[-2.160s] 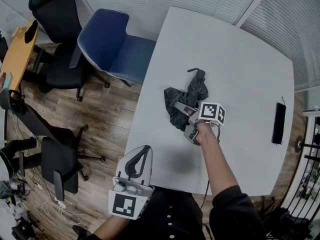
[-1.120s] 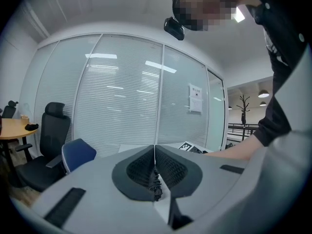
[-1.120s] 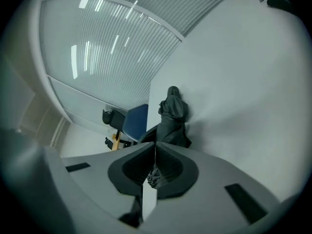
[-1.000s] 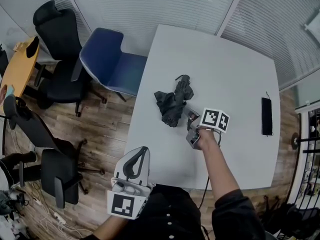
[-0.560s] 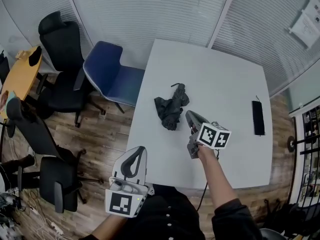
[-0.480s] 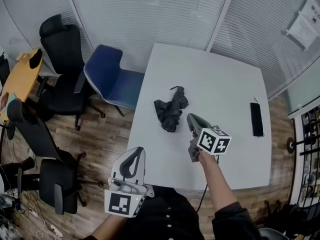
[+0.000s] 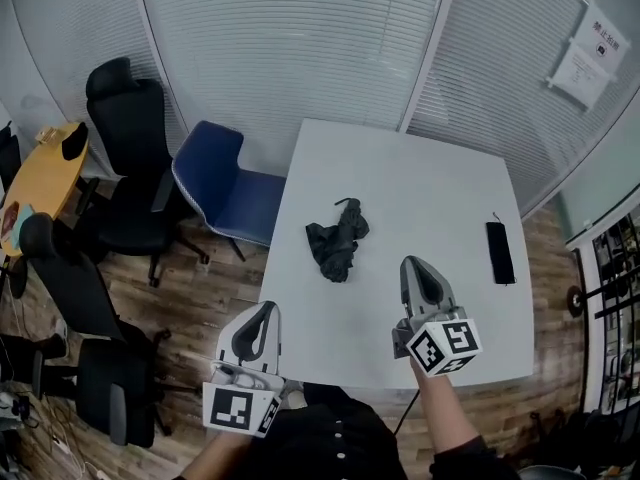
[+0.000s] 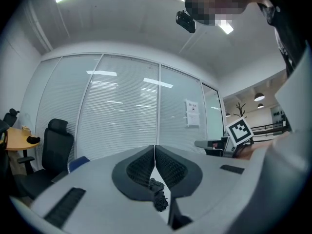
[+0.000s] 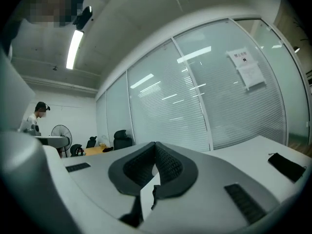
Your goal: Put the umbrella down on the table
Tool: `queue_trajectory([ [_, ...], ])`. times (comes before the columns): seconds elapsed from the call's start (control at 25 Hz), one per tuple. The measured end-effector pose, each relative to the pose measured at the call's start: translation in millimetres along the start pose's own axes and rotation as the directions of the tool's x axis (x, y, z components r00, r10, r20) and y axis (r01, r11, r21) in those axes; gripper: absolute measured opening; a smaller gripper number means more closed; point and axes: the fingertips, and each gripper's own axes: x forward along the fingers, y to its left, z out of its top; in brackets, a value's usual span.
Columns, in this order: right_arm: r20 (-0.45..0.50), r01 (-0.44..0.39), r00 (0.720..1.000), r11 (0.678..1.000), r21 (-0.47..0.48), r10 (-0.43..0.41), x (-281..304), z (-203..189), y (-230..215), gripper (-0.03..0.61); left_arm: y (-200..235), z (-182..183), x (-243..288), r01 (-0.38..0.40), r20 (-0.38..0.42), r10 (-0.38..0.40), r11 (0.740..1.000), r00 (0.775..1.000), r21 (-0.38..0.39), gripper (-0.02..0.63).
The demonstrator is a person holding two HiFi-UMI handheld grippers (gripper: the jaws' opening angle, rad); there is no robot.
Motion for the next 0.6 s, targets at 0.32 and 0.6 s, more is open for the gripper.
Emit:
queue_trajectory([
  [0.32,0.064,-0.052,0.996,0.994,-0.098,0.058,-43,33,22,0.029,13,17,-5,-0.007,0.042,0.007,1.0,0.999,0.007,0.018],
  [0.6,0.168,0.054,0.985,0.99,-0.133,-0.031,-77,64,12,0.029,31,23,-9,-0.041,0.059,0.041,0.999,0.997,0.012,0.018],
])
